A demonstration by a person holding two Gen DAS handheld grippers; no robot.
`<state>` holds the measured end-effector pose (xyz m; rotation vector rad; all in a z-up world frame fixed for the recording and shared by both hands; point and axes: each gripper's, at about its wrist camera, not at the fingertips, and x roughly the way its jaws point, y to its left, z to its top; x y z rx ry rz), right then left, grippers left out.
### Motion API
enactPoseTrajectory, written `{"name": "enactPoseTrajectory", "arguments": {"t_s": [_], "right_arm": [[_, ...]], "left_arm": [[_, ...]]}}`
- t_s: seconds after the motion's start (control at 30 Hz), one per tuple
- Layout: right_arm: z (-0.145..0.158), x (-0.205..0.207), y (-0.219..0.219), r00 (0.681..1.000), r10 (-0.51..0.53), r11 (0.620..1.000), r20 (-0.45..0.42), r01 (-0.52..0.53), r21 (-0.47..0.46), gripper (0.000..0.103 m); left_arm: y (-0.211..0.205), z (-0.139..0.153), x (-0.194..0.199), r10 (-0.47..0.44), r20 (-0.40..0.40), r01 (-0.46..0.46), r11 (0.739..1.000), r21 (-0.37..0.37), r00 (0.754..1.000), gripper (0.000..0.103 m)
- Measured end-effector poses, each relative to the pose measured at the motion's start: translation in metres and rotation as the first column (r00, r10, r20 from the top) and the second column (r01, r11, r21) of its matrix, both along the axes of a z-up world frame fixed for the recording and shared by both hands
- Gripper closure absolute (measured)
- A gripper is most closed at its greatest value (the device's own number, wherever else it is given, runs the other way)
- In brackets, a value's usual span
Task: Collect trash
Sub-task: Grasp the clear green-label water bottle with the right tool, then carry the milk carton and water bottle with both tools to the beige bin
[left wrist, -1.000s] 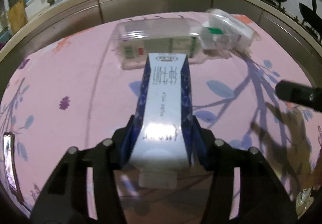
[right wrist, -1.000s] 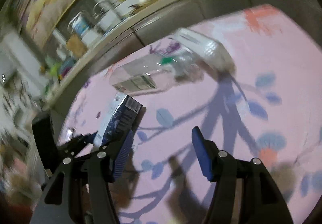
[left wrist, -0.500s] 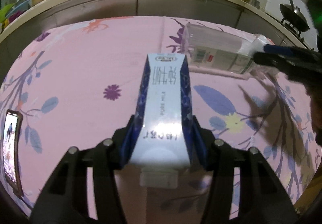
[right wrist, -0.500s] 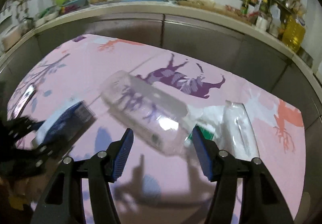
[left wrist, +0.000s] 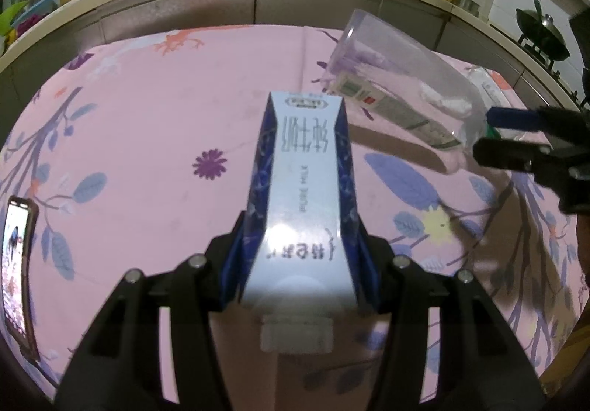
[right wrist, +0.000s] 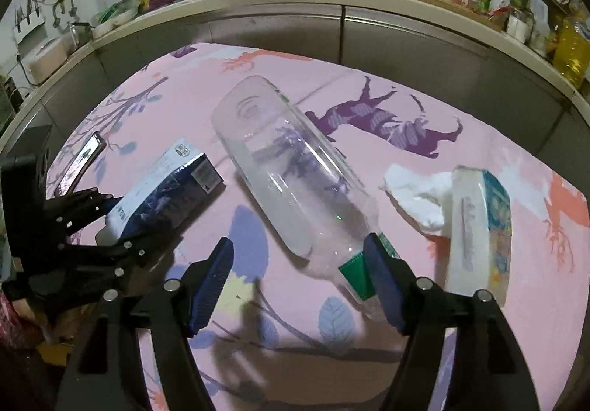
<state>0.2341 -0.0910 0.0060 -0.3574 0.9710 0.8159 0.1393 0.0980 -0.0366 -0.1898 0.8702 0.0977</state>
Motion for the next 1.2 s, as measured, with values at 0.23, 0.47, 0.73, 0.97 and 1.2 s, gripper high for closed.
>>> {"name": "enactPoseTrajectory", "arguments": {"t_s": [0.23,0.47,0.73,0.97,1.2], "right_arm": [[-0.01,0.013,-0.004,0.996,-0.046,0.997,0.081,0.051,-0.061,0.033],[-0.024,0.032,0.0,0.998,-0.047,0.992,0.052,0.053,-0.118,0.033],[-0.038,0.019,0.0,0.997,-0.072,0.993,-0.029,0.069,-0.096,0.065],[-0.034,-0.022,-0.002,0.985,-0.098,0.994,-0.139,0.103,0.025,0.065],[-0.038,-0.051,-0.03,0.938,-0.15,0.952,-0.313,0.222,0.21,0.065]], "left_arm": [[0.002,0.002,0.001,0.006,-0.003,-0.006,1.0,0.001,1.0,0.052],[0.004,0.009,0.001,0.014,0.007,-0.014,1.0,0.001,1.0,0.052],[0.009,0.009,0.005,0.017,-0.004,-0.017,0.999,-0.034,1.0,0.048],[0.025,0.008,0.008,0.036,-0.003,-0.036,0.994,-0.1,0.999,0.042],[0.013,0.011,0.007,-0.001,0.0,0.001,0.994,-0.106,1.0,0.051]]}}
